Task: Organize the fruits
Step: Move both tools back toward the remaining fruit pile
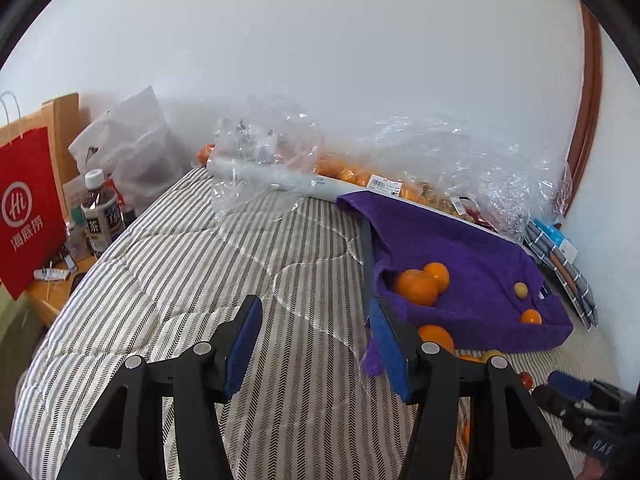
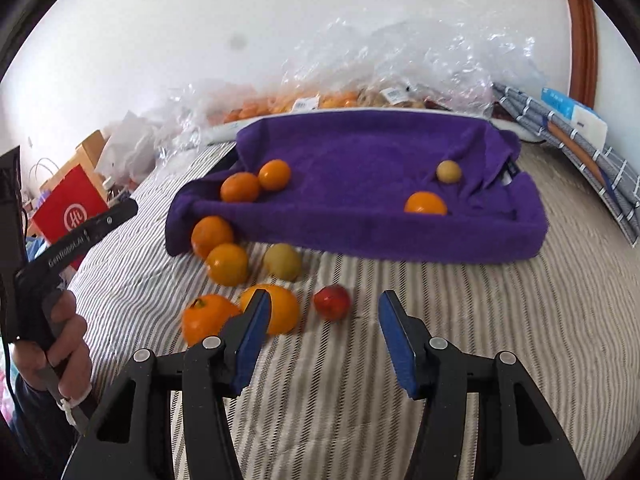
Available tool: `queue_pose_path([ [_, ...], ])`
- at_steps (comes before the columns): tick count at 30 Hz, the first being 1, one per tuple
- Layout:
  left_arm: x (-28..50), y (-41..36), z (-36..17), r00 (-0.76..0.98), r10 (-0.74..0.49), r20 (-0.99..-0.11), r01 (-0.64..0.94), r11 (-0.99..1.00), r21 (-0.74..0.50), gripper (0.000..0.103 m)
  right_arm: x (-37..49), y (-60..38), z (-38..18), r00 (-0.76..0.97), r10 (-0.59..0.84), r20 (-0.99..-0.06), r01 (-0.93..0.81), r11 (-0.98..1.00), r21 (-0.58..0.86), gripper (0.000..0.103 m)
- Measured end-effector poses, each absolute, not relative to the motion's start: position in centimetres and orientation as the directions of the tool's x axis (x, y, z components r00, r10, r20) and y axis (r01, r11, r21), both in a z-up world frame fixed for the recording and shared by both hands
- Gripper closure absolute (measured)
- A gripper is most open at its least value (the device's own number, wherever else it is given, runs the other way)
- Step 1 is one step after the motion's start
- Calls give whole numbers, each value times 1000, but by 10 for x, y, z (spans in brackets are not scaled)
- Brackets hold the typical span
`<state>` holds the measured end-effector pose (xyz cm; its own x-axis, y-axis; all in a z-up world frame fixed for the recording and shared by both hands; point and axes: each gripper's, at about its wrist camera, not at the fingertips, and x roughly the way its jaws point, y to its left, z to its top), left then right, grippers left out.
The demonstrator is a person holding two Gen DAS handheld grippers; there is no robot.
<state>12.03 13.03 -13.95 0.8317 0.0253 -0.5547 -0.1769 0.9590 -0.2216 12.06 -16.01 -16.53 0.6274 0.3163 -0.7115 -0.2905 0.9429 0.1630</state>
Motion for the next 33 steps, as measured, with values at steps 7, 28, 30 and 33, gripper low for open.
queue_pose_path([
  [7, 124, 140, -141, 823, -2, -568, -185, 945, -271, 49, 124, -145, -172, 615, 306, -726, -302, 943, 142, 45],
  [28, 125, 140, -144, 818, -5, -575, -185, 945, -270, 49, 120, -133, -174, 620, 317, -717, -362, 927, 97, 72],
  [30, 125, 138, -144, 817, -6, -577, -180, 948, -264, 49, 119, -134, -174, 619, 317, -719, -366, 926, 93, 72],
  [33, 125, 135, -144, 817, -2, -577, -174, 953, -249, 49, 122, -134, -177, 597, 330, -732, -374, 921, 110, 70],
])
